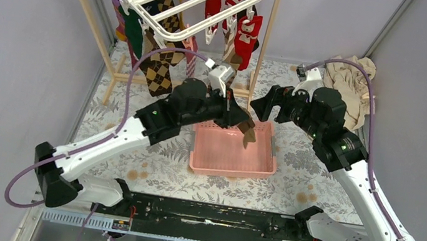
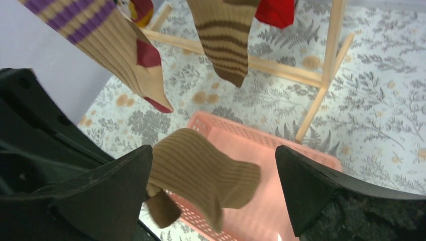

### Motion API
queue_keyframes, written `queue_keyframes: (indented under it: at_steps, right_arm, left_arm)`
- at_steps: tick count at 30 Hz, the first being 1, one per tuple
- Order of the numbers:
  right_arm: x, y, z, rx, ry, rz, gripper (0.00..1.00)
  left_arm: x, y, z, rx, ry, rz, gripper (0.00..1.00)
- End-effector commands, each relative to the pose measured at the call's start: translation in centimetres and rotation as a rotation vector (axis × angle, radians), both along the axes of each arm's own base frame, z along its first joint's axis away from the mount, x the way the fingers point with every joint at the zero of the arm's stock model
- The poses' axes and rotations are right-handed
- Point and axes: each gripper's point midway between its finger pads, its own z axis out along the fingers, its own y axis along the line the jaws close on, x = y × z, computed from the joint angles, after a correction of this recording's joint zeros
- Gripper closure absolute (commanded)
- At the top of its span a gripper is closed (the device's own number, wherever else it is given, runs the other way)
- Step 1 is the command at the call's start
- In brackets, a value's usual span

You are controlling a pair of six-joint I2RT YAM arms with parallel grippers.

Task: Remove the socks clipped to the hanger
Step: Place the sock in the bin.

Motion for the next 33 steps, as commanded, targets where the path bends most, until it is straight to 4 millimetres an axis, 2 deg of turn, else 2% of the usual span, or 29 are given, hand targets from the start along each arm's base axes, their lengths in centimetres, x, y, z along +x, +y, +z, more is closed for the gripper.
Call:
queue_keyframes:
  at_steps: [1, 2, 3, 4, 6, 14, 15, 16, 19, 22, 26, 30, 33]
  right_arm:
    - [0.0, -1.1, -0.8, -0.038, -0.007, -0.030, 0.00]
    - [0.0, -1.3, -1.0, -0.049, -0.005, -0.037, 0.00]
    - [0.1, -1.5, -1.1, -0.059, -0.007, -0.044, 0.00]
    - [0.3, -1.8, -1.2, -0.066, -0.007, -0.053, 0.00]
    - [0.6, -2.1, -1.2, -0.076, -0.010, -0.065, 0.00]
    - [3.2, -0.5, -0.7, -0.023, -0.005, 0.008, 0.00]
    - [3.7, -0.2, -0.4, -0.013, -0.010, 0.023, 0.00]
    - [4.4, 0.2, -0.1, -0.001, -0.022, 0.037, 0.00]
    - [6.1, 1.9, 1.1, 0.046, -0.079, 0.096, 0.01]
    - [7.8, 3.7, 1.3, 0.095, -0.134, 0.156, 0.04]
    - [10.1, 5.6, 0.5, 0.147, -0.178, 0.209, 0.07]
    - [9.9, 8.0, 0.7, 0.247, -0.167, 0.316, 0.17]
    - [8.7, 9.7, 0.3, 0.208, -0.183, 0.312, 0.19]
  left_arm:
    - [1.3, -1.9, -2.8, 0.023, -0.020, 0.029, 1.00]
    - [1.3, -2.2, -4.0, 0.044, -0.005, 0.029, 0.93]
    - [1.4, -2.3, -5.1, 0.064, 0.010, 0.034, 0.75]
    - [1.5, -2.2, -6.0, 0.077, 0.019, 0.046, 0.65]
    - [1.8, -1.4, -7.0, 0.100, 0.019, 0.083, 0.51]
    - [1.8, 2.3, -5.7, 0.157, -0.025, 0.183, 0.34]
    - [1.5, 2.7, -5.4, 0.156, -0.028, 0.189, 0.15]
    - [1.2, 3.2, -5.2, 0.153, -0.029, 0.193, 0.03]
    - [0.2, 4.7, -3.9, 0.115, -0.034, 0.211, 0.01]
    - [-1.1, 6.4, -2.3, 0.078, -0.045, 0.223, 0.01]
    - [-2.5, 9.0, -0.5, 0.042, -0.060, 0.259, 0.01]
    - [-3.3, 12.8, 0.5, 0.016, -0.062, 0.357, 0.01]
    - [-3.3, 16.2, -0.2, 0.046, -0.050, 0.479, 0.01]
